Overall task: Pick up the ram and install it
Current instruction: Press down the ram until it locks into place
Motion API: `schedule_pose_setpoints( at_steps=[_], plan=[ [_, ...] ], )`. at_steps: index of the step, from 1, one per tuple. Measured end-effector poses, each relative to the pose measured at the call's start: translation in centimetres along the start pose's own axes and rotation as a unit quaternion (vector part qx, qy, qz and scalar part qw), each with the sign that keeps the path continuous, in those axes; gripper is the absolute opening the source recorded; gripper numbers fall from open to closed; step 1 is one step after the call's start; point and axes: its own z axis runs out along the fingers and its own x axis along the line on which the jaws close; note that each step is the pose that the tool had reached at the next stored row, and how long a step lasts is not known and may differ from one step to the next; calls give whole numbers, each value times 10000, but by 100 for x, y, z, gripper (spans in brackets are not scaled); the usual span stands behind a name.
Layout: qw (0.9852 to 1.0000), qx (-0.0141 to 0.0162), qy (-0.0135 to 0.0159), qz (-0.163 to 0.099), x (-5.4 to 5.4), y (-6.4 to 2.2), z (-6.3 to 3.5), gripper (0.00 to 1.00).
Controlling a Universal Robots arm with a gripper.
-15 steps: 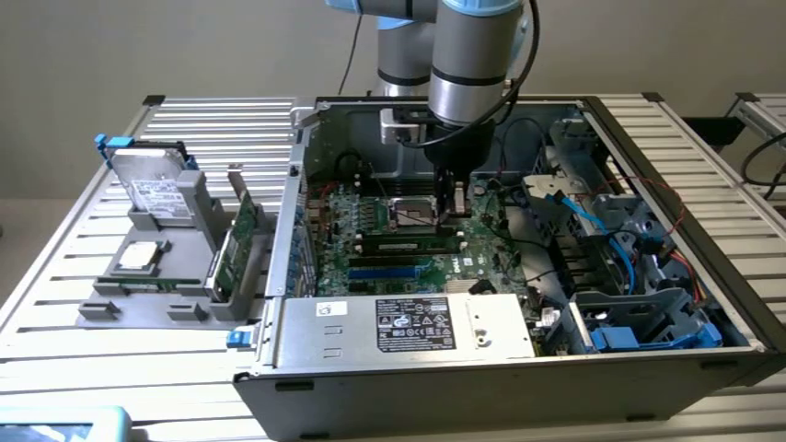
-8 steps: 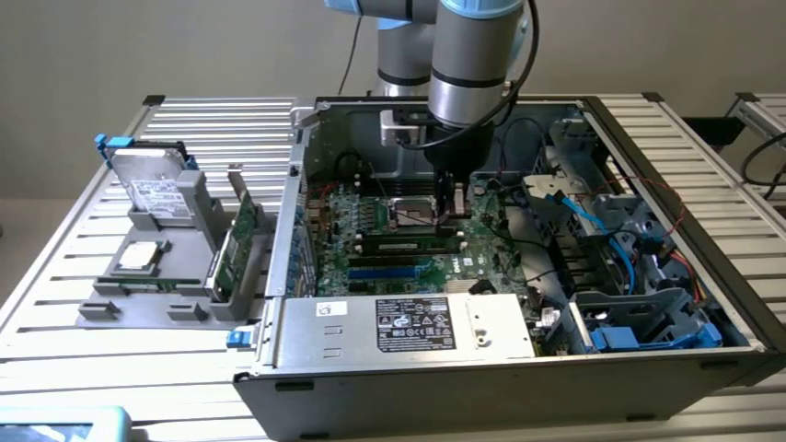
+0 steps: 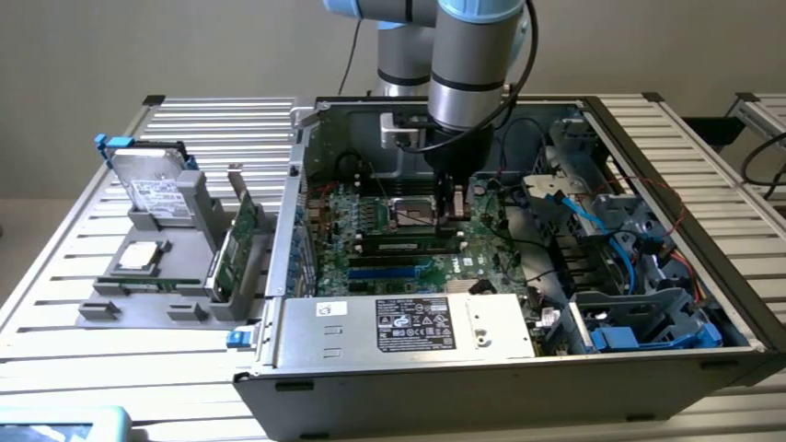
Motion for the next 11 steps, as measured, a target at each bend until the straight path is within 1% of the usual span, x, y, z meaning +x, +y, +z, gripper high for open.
schedule_pose_setpoints(
  at_steps=[11],
  plan=[
    [10000, 0, -1, 1, -2, 2, 22, 11]
  ],
)
